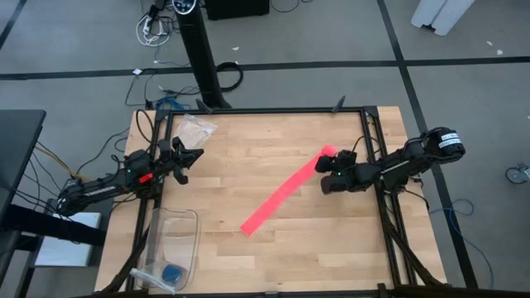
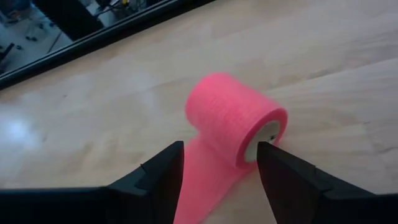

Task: Roll bandage
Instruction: Roll the pink bandage

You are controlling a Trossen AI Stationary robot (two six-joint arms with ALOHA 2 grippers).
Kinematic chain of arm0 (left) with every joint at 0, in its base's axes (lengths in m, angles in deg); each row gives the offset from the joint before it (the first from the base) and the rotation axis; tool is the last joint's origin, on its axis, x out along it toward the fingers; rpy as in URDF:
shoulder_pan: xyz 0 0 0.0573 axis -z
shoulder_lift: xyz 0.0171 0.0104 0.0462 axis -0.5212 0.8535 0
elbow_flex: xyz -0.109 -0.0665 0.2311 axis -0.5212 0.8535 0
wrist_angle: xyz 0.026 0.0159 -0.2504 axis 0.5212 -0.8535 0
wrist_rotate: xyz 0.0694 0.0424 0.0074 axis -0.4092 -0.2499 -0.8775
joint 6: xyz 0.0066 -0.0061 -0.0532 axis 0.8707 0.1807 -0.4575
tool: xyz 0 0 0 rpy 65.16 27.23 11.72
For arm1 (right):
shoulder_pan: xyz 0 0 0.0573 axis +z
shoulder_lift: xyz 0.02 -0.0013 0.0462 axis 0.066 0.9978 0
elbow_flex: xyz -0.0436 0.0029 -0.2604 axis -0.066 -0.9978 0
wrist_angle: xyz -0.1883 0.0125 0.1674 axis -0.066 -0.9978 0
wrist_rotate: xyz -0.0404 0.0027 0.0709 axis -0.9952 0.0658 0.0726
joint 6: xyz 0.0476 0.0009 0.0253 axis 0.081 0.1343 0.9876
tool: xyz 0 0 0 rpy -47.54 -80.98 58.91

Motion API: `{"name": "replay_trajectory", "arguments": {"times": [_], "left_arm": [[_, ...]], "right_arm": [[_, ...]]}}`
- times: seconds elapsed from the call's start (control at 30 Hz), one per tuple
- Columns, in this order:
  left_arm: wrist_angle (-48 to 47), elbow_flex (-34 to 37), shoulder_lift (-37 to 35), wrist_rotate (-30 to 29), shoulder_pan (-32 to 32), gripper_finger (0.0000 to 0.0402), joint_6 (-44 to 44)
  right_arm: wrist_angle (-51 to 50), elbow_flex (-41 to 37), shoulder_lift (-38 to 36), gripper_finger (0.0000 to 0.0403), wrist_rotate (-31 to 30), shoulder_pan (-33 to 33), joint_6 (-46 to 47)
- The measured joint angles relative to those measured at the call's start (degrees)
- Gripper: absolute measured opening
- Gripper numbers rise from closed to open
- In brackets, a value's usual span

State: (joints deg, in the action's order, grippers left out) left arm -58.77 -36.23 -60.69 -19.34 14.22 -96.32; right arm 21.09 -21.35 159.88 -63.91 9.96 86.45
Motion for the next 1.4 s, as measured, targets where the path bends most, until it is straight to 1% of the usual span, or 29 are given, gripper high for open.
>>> {"name": "replay_trajectory", "arguments": {"times": [0.13, 0.23, 0.43, 0.67, 0.73, 0.83, 0.9, 1.03, 1.07, 1.13, 1.23, 1.3, 1.4], "left_arm": [[0.0, -0.02, 0.0, 0.0, 0.0, 0.0008, 0.0], [0.0, 0.0, 0.0, 0.0, 0.0, 0.0008, 0.01], [-0.02, -0.02, 0.0, 0.0, 0.0, 0.0008, 0.02], [-0.09, -0.02, 0.0, 0.02, 0.0, 0.0008, 0.07], [-0.13, 0.0, 0.0, 0.0, -0.01, 0.0008, 0.08], [-0.13, 0.0, 0.0, 0.01, -0.01, 0.0008, 0.2], [-0.15, 0.0, 0.01, 0.02, 0.0, 0.0008, 0.2], [-0.24, 0.0, 0.0, 0.02, 0.0, 0.0008, 0.2], [-0.29, -0.02, 0.01, 0.02, -0.02, 0.0008, 0.2], [-0.35, -0.02, 0.0, 0.06, -0.01, 0.0008, 0.2], [-0.03, -0.02, 0.0, 1.23, 0.0, 0.0008, 0.26], [0.09, 0.0, 0.0, 2.14, 0.0, 0.0008, 0.28], [0.53, 0.0, 0.02, 4.08, -0.02, 0.0008, 0.43]], "right_arm": [[0.5, 0.0, 0.0, 0.0211, 0.0, -1.49, -1.29], [2.71, 0.0, 0.02, 0.0212, 0.08, -2.49, -3.36], [9.09, 0.0, 0.12, 0.021, 1.96, -5.84, -11.69], [10.57, 0.0, 0.13, 0.0193, 2.41, -10.94, -20.14], [10.63, 0.0, 0.13, 0.0182, 3.37, -12.26, -21.91], [12.05, 0.0, 0.13, 0.0148, 3.67, -13.4, -25.11], [13.51, 0.0, 0.13, 0.0116, 3.73, -13.91, -27.9], [16.59, 0.0, 0.13, 0.0036, 3.98, -14.27, -32.34], [17.35, 0.0, 0.13, 0.0022, 3.95, -14.27, -33.59], [19.24, 0.0, 0.13, 0.0015, 3.95, -14.27, -36.55], [24.3, 0.0, 0.13, 0.0031, 5.38, -13.87, -41.9], [29.72, 0.0, 0.13, 0.0034, 6.44, -13.02, -46.95], [40.14, 0.0, 0.13, 0.0022, 8.75, -10.94, -56.97]]}}
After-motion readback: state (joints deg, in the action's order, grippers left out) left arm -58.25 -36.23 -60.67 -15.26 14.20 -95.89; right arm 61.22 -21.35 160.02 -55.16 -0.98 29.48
